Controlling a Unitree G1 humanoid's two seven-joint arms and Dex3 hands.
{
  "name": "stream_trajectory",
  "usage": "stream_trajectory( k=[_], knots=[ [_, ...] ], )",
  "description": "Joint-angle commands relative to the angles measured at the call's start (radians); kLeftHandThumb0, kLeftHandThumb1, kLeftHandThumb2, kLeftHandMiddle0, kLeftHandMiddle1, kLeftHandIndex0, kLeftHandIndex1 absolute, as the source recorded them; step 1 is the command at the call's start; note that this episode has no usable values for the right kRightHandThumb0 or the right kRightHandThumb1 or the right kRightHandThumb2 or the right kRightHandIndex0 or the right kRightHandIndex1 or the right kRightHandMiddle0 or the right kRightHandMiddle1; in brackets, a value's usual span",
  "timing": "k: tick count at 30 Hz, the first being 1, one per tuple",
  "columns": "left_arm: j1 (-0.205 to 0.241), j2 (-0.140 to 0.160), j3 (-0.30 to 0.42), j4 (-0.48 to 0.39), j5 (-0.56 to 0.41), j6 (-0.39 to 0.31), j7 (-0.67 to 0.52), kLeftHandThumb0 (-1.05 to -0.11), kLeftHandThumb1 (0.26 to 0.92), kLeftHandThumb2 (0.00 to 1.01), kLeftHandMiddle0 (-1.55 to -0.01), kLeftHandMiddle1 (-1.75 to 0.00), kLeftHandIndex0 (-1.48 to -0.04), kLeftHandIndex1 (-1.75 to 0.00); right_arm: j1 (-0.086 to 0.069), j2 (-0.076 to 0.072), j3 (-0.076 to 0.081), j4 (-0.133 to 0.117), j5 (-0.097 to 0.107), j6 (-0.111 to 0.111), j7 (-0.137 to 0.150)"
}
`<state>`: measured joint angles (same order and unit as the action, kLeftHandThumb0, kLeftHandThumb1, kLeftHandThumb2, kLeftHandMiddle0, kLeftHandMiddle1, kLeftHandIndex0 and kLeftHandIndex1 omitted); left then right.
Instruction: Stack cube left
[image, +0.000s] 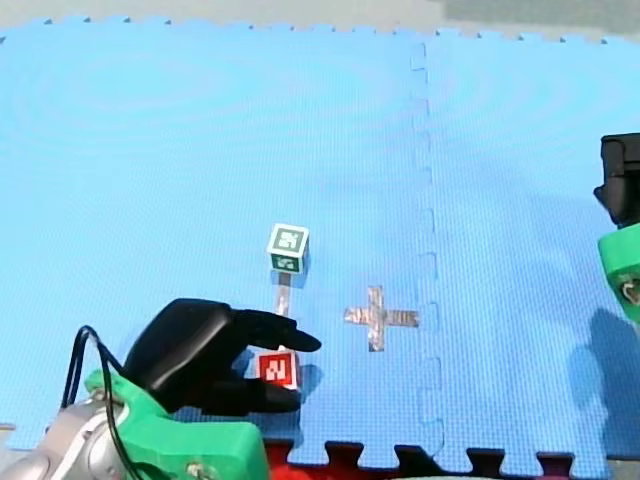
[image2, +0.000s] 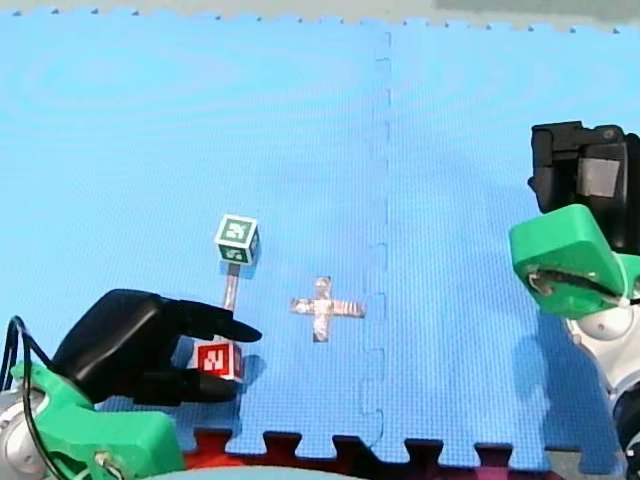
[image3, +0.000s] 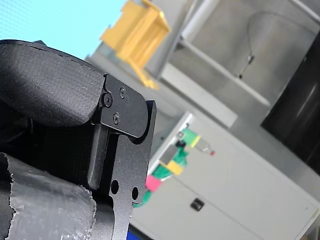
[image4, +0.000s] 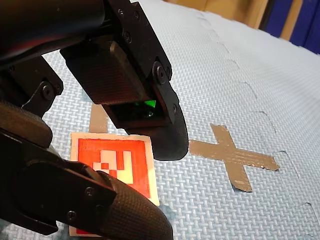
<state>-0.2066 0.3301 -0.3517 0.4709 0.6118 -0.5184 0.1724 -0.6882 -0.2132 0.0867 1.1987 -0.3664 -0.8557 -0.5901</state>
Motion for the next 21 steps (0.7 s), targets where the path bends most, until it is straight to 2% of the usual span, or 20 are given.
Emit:
stream_trajectory(
  k=[1, 9, 16, 18, 21],
  knots=[
    [-0.005, 0.006, -0.003, 0.007, 0.006, -0.007, 0.01, -0.541, 0.823, 0.01, -0.93, -1.75, -1.27, -0.11, -0.001, -0.005, -0.006, -0.006, 0.008, -0.009, 0.005],
    [-0.003, 0.016, -0.01, -0.025, 0.025, -0.01, 0.005, -0.53, 0.83, 0.01, -0.93, -1.75, -1.26, -0.09, 0.007, -0.004, -0.013, -0.018, 0.021, -0.021, 0.021],
    [0.003, 0.017, -0.01, -0.043, 0.03, 0.0, -0.003, -0.521, 0.829, 0.01, -0.94, -1.75, -1.26, -0.07, 0.01, -0.002, -0.017, -0.018, 0.027, -0.022, 0.031],
    [-0.01, 0.009, -0.01, -0.053, 0.025, 0.013, -0.016, -0.518, 0.829, 0.0, -0.94, -1.75, -1.26, -0.07, 0.01, -0.002, -0.018, -0.016, 0.027, -0.021, 0.033],
    [-0.051, -0.011, 0.001, -0.089, -0.001, 0.049, -0.061, -0.514, 0.828, 0.0, -0.94, -1.75, -1.25, -0.06, 0.008, 0.002, -0.017, -0.009, 0.026, -0.016, 0.034]
  ],
)
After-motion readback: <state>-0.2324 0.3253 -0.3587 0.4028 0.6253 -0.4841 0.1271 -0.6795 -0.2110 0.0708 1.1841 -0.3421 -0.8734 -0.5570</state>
